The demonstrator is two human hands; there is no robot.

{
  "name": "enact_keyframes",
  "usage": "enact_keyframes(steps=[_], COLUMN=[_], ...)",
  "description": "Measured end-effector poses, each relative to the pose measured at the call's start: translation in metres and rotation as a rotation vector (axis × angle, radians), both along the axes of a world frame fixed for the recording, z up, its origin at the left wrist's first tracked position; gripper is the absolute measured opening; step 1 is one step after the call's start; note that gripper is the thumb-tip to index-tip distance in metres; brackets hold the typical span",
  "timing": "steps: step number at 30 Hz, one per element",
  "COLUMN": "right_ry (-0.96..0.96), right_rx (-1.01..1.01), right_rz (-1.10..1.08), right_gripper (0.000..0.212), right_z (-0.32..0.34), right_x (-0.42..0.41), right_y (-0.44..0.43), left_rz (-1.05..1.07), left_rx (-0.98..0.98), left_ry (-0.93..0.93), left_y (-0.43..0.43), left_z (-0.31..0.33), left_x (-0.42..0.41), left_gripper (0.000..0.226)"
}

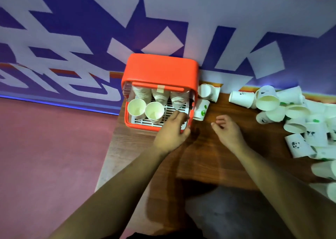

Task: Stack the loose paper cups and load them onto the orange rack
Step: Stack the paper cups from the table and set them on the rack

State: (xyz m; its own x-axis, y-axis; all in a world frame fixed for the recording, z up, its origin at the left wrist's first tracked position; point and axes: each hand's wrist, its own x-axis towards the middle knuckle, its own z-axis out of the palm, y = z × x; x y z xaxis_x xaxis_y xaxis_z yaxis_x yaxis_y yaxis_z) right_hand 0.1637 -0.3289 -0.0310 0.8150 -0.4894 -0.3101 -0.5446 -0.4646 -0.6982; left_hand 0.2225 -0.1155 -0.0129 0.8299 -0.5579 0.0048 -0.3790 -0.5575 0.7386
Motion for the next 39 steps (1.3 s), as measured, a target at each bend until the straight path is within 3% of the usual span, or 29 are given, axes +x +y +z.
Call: enact_keyframes(steps=[8,14,16,21,28,31,35,39], right_ry=[0.037,0.052,0.059,-0.065,0.149,0.066,-0.145,-0.248], right_rx=[-0.177,-0.711,-0.775,-0.796,-0.754,-0.784,-0.670,-0.469], right_rz=[0.007,0.254,0.324,0.096,0.087,0.111,0.112,0.108], right_gripper=[0.040,0.051,0.053,0.048,0.045,0.037,0.028,0.049], right_z=[-0.008,-0.018,-0.021,-0.017,-0.028,-0.016,0.007,0.022], right_x=[-0.010,0.007,0.017,0.033,0.026,0.018,-0.003,-0.030], right_y=[-0.081,-0.123,-0.129,-0.137,-0.150,-0.141,-0.118,-0.091], left_rz=[-0.027,0.086,0.098,0.112,0.098,0.064,0.097,0.165], left_rx=[0.174,0.349,0.409,0.421,0.410,0.332,0.199,-0.059], left_ry=[0.119,0.120,0.057,-0.145,0.060,0.203,0.274,0.467], left_y=[-0.109,-0.147,-0.151,-0.152,-0.149,-0.146,-0.132,-0.112], left_z=[-0.023,-0.052,-0.060,-0.076,-0.077,-0.074,-0.069,-0.053], left_x=[0.011,0.020,0.017,0.008,0.001,-0.005,-0.015,-0.024], left_gripper=[0.047,0.067,0.071,0.067,0.072,0.067,0.062,0.071])
